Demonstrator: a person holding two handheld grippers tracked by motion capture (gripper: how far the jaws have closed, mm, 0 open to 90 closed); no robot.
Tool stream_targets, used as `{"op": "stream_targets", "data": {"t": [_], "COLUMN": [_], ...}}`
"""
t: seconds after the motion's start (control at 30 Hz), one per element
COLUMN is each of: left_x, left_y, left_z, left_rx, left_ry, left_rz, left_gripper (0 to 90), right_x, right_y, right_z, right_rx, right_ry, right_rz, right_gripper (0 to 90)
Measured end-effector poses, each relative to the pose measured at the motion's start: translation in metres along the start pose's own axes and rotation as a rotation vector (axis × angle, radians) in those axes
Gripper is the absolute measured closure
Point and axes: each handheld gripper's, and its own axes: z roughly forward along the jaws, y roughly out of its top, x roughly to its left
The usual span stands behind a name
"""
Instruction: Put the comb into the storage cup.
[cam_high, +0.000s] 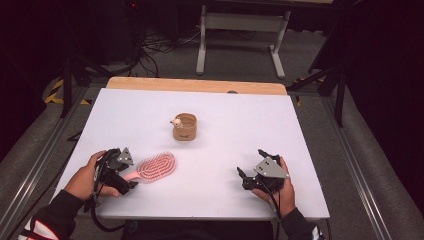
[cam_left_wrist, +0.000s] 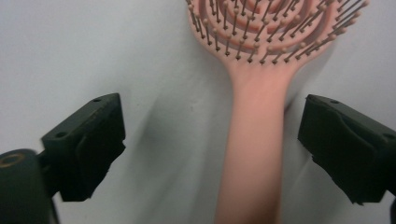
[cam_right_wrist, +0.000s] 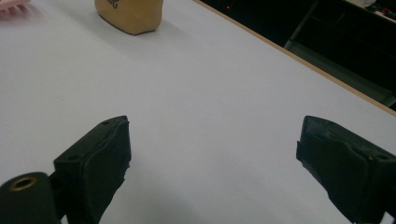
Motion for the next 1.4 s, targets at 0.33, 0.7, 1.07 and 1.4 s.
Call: {"op": "stream_targets", "data": {"t": [0.33, 0.7, 1.07, 1.4], "left_x": [0.003, 0.0028, -0.0031, -0.0054], "left_y": [-0.0014, 0.0038, 0.0078, 0.0065], "left_z": [0.0012, -0.0003, -0.0011, -0.0007], "left_rx": [-0.011, 0.017, -0.027, -0.061], "left_ry": [-0.041, -0.082, -0.132, -0.135], "left_rz": [-0.014, -0.004, 0.027, 0.026], "left_gripper": [12.0, 23.3, 49.9, 59.8], "right_x": [-0.0003, -0.0006, -0.004, -0.0016], "right_y": [-0.0005, -0.0016, -0.0025, -0.0027], "right_z": [0.001, 0.0022, 0.0003, 0.0026], "right_rx": [0.006, 0.017, 0.005, 0.023], "right_ry": [0.002, 0.001, -0.022, 0.0], "right_rz": [-0.003, -0.003, 0.016, 0.004], "right_gripper": [10.3, 10.2, 10.6, 10.4]}}
